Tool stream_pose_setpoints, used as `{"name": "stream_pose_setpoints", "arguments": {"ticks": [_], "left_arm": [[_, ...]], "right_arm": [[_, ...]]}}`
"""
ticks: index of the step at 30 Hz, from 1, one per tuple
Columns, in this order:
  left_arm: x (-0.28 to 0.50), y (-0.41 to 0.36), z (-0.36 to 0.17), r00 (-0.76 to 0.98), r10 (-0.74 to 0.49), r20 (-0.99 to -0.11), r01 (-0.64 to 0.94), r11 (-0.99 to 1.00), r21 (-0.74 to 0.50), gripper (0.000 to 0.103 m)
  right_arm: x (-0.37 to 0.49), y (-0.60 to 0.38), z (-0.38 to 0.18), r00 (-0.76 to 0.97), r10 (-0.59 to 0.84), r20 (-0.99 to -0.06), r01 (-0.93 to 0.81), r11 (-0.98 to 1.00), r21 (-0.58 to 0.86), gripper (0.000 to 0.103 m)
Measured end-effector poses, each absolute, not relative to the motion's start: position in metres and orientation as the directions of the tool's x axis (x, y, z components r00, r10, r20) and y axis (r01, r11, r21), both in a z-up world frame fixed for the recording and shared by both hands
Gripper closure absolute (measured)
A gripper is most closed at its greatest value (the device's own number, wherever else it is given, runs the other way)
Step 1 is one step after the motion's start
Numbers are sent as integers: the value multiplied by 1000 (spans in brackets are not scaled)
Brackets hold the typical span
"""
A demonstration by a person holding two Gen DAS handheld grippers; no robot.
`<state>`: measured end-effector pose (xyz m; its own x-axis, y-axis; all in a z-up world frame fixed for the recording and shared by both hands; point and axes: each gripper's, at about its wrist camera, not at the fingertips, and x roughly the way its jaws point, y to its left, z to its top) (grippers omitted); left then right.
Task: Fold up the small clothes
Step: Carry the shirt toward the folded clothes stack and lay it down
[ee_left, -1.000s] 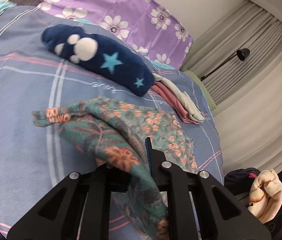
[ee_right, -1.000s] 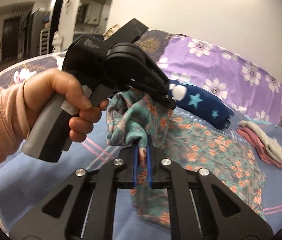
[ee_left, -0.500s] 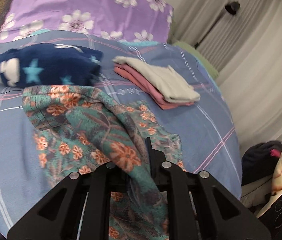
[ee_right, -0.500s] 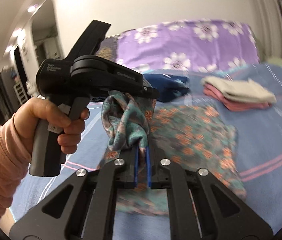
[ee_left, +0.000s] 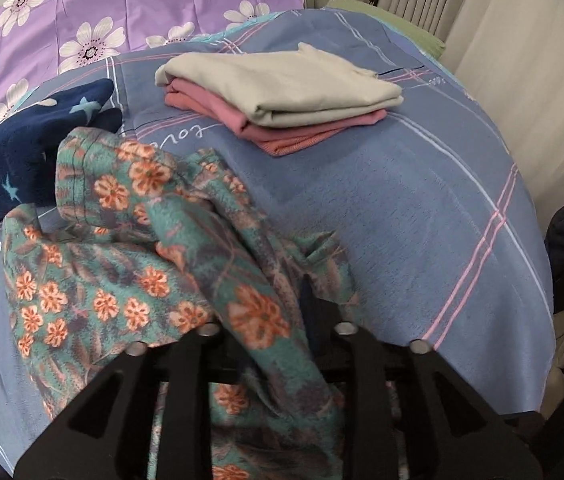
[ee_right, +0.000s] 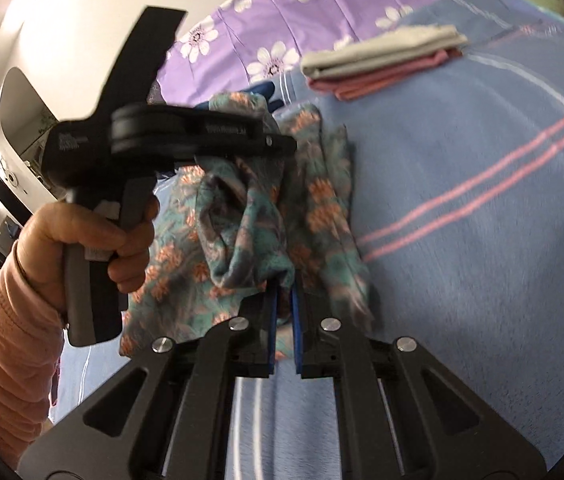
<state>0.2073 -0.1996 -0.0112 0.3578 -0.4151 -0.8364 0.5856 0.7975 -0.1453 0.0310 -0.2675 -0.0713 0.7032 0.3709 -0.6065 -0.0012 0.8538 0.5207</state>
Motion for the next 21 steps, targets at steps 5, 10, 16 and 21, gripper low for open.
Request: {"name": "stream_pose_setpoints", "arguments": {"ticks": [5, 10, 16, 21], "left_arm": [[181, -194, 26, 479, -406, -778, 623, 782, -25, 35], [137, -157, 49, 555, -384, -738, 629, 774, 70, 23], [76, -97, 11, 523, -316, -792, 628, 771, 107, 23], [47, -65, -23, 504, -256, -825, 589, 800, 112, 23]], "right_arm": [[29, -276, -83, 681, 428, -594, 12, 805, 594, 97], [23, -276, -84, 675, 459, -577, 0, 783, 622, 93], [31, -290, -85, 651, 543, -530, -13, 706, 708, 74], [37, -289, -75, 651, 529, -544, 4, 715, 699, 63]]}}
